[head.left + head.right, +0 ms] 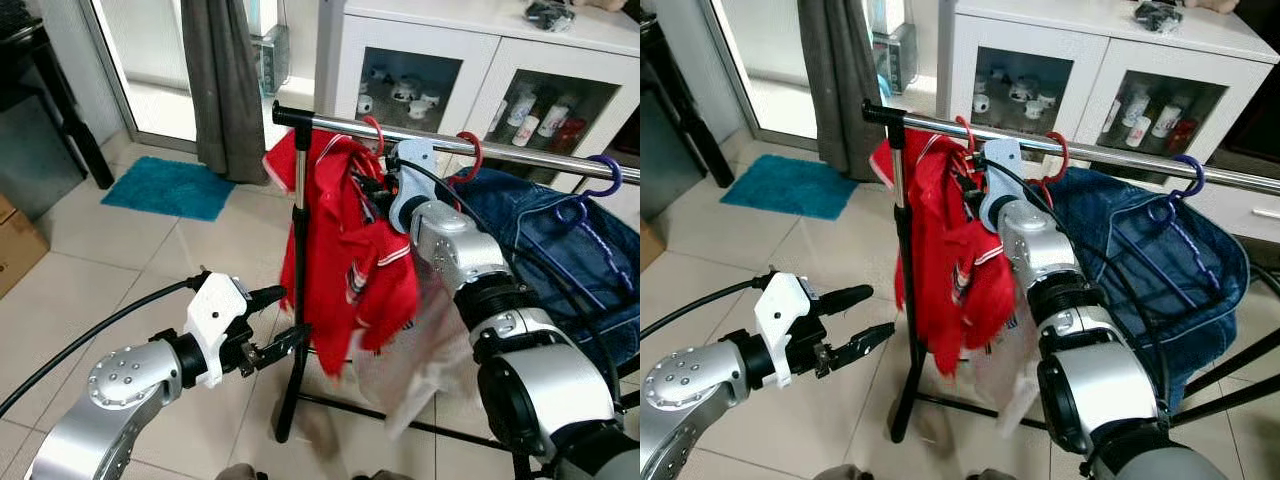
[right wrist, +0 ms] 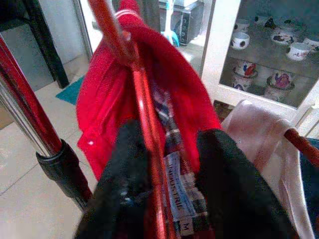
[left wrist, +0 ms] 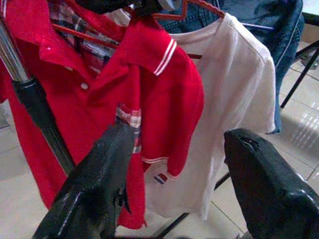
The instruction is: Hang hanger
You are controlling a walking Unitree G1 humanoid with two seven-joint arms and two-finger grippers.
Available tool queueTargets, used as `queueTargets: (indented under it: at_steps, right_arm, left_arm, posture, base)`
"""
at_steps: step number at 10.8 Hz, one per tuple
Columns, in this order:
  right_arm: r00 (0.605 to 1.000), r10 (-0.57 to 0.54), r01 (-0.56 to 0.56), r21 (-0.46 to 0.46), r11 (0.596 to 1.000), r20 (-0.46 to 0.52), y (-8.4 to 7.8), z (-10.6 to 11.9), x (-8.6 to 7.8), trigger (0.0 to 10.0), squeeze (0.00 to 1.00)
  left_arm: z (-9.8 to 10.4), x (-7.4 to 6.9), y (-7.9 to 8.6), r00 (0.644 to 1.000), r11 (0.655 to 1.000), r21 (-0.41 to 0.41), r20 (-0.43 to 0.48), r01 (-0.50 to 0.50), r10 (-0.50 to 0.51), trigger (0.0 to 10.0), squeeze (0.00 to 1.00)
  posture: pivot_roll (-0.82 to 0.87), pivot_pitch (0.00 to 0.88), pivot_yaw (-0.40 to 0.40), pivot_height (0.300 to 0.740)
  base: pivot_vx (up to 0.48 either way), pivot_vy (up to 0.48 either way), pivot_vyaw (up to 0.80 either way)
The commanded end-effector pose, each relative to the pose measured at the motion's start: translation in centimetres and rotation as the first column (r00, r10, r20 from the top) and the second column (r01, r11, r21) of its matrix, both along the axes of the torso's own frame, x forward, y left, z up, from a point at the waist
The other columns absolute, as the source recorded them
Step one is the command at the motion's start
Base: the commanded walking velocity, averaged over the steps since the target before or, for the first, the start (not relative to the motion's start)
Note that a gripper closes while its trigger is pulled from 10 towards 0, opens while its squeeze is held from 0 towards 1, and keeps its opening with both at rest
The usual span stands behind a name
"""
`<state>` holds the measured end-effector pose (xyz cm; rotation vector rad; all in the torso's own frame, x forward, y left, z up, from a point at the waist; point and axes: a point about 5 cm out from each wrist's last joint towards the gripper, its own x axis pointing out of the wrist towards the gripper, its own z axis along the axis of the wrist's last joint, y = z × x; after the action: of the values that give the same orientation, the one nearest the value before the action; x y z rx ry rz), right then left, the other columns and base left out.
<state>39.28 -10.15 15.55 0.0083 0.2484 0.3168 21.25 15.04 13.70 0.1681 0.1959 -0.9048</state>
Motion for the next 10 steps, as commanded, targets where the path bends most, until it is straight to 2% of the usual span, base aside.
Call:
queueTargets:
  at_steps: [1,2,4,5,6,7,8,10]
  right_arm:
    - [1.000,-0.001,0.001,0.015,1.000,0.013,0.0,0.4,0.2,2.4,0.00]
    - [1.000,0.010,-0.010,0.025,1.000,0.020,0.1,0.5,0.2,2.4,0.00]
    - [1.000,0.011,-0.012,0.046,0.999,0.024,0.1,0.3,0.2,0.0,0.00]
    - [0.999,0.024,-0.027,0.064,0.998,0.046,0.0,0.4,0.1,0.0,0.00]
    - [0.996,0.023,-0.032,0.112,0.993,0.084,-0.3,0.7,0.0,0.0,0.00]
    - [0.990,0.007,-0.030,0.160,0.987,0.142,-1.6,1.2,-0.5,0.0,0.00]
    - [0.985,0.000,-0.030,0.173,0.985,0.171,-2.4,1.3,-0.9,0.0,0.00]
    - [0.955,0.026,-0.087,0.196,0.977,0.296,-3.5,2.7,-2.3,0.0,0.00]
  left_arm:
    - [0.3,0.0,-0.2,1.000,1.000,0.007,0.016,0.017,-0.017,10.0,0.00]
    - [0.3,0.0,-0.2,1.000,1.000,0.008,0.017,0.020,-0.020,10.0,0.00]
    - [0.3,0.1,-0.3,1.000,1.000,0.011,0.018,0.024,-0.024,10.0,0.00]
    - [0.2,0.1,-0.3,1.000,1.000,0.013,0.019,0.018,-0.018,10.0,0.00]
    - [-0.1,0.5,-0.1,0.998,0.999,0.025,0.032,-0.046,0.046,10.0,0.00]
    - [-0.8,1.3,0.3,0.978,0.980,0.003,0.058,-0.201,0.200,10.0,0.00]
    - [-1.0,1.2,0.1,0.973,0.975,0.000,0.071,-0.222,0.221,10.0,0.00]
    - [-1.1,1.1,-0.6,0.975,0.977,-0.013,0.069,-0.212,0.213,10.0,0.00]
  posture:
    - [0.07,0.027,-0.033,0.740]
    - [0.07,0.028,-0.033,0.740]
    - [0.07,0.027,-0.032,0.740]
    - [0.07,0.024,-0.036,0.740]
    - [0.07,0.023,-0.040,0.740]
    - [0.06,0.019,-0.043,0.740]
    - [0.06,0.018,-0.043,0.740]
    - [0.05,0.014,-0.030,0.740]
  base:
    - [0.000,0.000,0.00]
    - [0.000,0.000,0.00]
    - [0.000,0.000,0.00]
    - [0.000,0.000,0.00]
    - [0.000,0.000,0.00]
    - [0.000,0.000,0.00]
    - [0.000,0.000,0.00]
    - [0.000,0.000,0.00]
